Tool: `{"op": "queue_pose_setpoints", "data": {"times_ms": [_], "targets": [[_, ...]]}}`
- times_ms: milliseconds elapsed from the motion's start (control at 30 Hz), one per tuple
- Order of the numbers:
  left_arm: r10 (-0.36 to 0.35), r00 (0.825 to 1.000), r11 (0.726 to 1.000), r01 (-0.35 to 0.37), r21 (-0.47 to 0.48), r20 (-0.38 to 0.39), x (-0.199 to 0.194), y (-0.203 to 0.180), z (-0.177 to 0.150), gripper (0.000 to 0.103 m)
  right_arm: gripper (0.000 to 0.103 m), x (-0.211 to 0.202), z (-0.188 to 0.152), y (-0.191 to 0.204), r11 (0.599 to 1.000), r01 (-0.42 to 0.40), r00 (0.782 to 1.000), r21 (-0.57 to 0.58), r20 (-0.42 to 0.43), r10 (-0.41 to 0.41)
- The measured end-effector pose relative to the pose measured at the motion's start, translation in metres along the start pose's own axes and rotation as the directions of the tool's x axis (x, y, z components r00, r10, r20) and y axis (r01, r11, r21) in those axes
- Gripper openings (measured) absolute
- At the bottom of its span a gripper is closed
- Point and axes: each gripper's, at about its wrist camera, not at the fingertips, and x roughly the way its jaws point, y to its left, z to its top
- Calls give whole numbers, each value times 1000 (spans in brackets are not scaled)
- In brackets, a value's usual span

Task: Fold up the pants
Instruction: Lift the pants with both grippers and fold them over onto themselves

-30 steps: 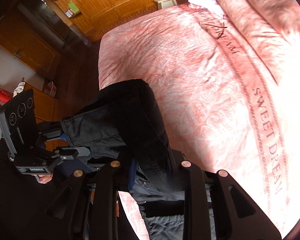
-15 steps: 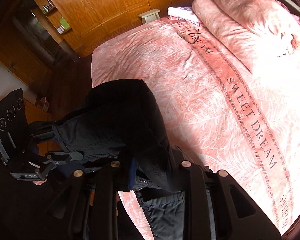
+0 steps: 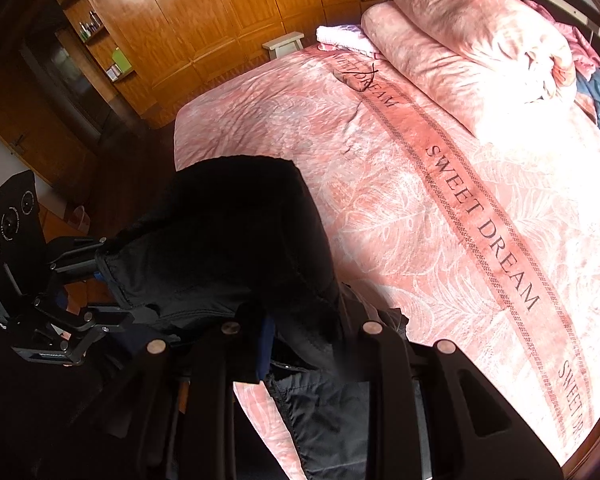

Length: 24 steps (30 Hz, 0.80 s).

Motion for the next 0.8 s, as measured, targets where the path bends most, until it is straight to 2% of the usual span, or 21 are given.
{"op": "queue_pose_setpoints", "data": {"times_ms": [800], "targets": [[-31,998,984,38,177,-46,27,-78,-20,29,23,-14,-66,-27,995,47,998,83,35,-50]]}}
